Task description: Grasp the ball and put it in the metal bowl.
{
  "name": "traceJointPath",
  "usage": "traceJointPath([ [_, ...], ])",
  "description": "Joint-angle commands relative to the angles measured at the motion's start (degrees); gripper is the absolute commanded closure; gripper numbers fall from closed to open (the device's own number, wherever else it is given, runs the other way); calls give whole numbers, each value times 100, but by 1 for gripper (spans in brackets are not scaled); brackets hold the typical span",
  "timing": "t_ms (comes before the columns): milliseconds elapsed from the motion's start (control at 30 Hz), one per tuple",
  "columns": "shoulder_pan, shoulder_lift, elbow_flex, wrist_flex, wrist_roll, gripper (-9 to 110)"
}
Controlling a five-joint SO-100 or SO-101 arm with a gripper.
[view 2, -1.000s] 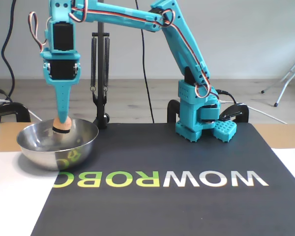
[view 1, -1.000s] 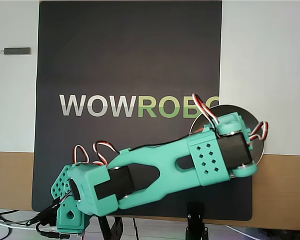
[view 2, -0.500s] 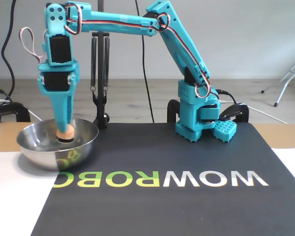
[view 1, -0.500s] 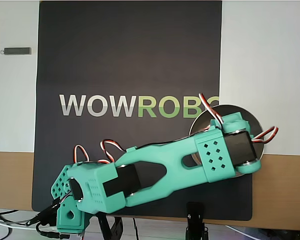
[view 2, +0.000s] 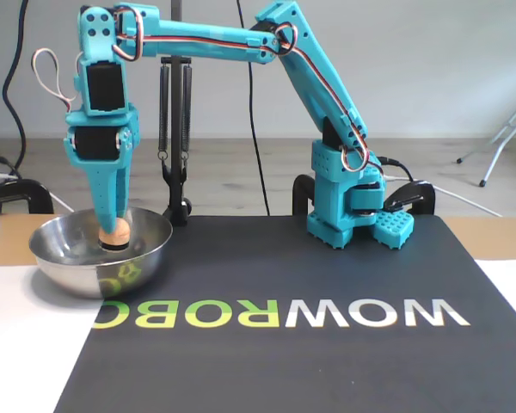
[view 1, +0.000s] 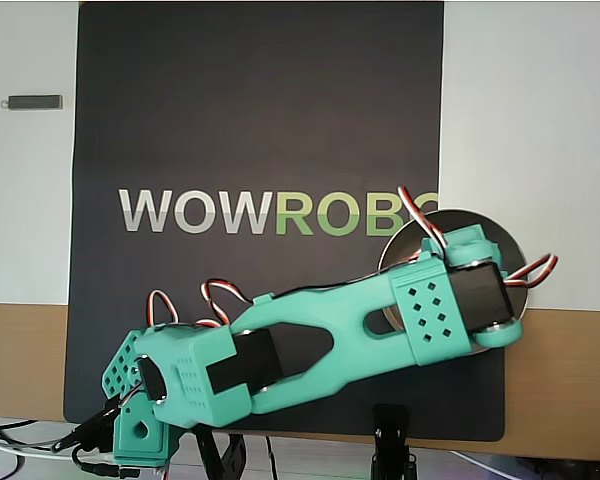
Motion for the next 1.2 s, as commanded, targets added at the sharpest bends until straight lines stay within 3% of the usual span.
traceJointPath([
  [0, 18, 97, -237, 0, 26, 61],
  [233, 88, 88, -237, 0, 193, 62],
  [733, 44, 88, -237, -1178, 3217, 62],
  [1167, 44, 62, -220, -1213, 4157, 61],
])
